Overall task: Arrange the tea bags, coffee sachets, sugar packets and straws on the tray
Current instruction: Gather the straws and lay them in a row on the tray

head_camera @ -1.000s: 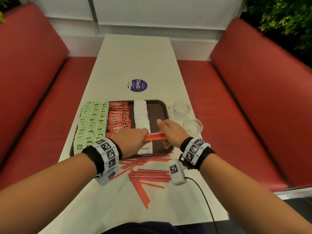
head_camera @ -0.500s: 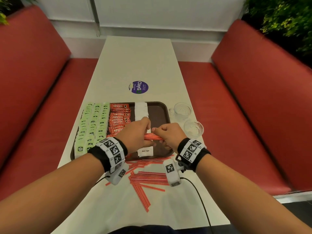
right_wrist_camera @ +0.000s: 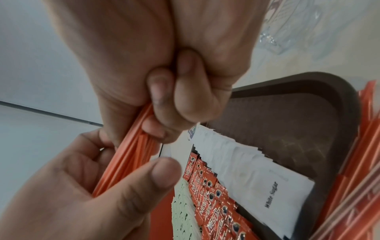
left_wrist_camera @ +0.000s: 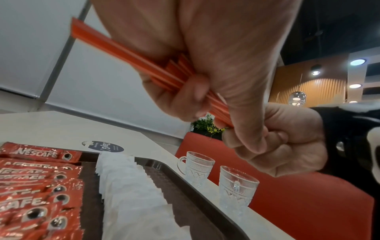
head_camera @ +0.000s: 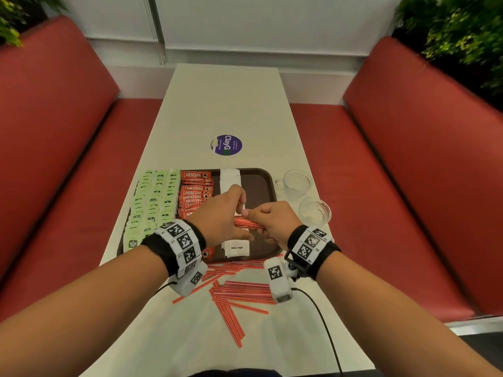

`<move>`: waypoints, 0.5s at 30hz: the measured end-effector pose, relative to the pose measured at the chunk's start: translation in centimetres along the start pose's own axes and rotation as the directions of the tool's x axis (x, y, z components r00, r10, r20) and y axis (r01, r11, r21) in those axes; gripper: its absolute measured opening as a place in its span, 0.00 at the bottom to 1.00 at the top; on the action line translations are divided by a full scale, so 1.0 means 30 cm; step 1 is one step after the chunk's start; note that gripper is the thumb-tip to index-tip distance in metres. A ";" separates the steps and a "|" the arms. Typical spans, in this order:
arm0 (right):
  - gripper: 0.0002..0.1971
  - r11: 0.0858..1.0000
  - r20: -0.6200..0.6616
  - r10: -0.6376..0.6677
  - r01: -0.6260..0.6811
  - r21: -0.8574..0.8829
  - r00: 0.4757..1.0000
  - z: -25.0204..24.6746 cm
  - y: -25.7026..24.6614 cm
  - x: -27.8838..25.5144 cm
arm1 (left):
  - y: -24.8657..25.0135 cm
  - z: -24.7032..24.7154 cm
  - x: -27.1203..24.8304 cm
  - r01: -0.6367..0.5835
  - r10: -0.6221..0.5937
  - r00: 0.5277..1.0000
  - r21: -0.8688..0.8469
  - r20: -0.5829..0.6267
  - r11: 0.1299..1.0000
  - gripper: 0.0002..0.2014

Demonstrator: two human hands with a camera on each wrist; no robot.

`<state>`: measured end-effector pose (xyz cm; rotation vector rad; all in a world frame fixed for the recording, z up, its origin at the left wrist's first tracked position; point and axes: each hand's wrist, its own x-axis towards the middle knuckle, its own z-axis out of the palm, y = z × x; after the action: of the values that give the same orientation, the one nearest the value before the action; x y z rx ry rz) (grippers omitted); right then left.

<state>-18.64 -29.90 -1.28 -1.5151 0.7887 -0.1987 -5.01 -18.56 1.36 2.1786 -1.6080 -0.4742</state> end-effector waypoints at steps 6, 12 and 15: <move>0.19 0.997 -0.101 -0.009 0.017 0.080 0.995 -0.021 0.006 0.011 | -0.059 -0.059 -0.018 -0.005 0.003 0.999 -0.032 -0.042 0.999 0.27; 0.16 0.993 -0.135 0.022 -0.006 0.120 0.991 -0.034 0.004 0.029 | -0.126 -0.016 -0.017 0.142 -0.183 0.978 -0.327 -0.098 0.934 0.21; 0.19 0.998 -0.130 0.021 -0.013 0.059 0.991 -0.020 0.009 0.034 | -0.167 0.033 -0.018 0.141 -0.162 0.985 -0.270 -0.058 0.953 0.33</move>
<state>-18.34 -30.95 -1.80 -1.4507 0.8920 -0.3081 -1.50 -16.82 -1.96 2.0958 -1.2606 -0.6024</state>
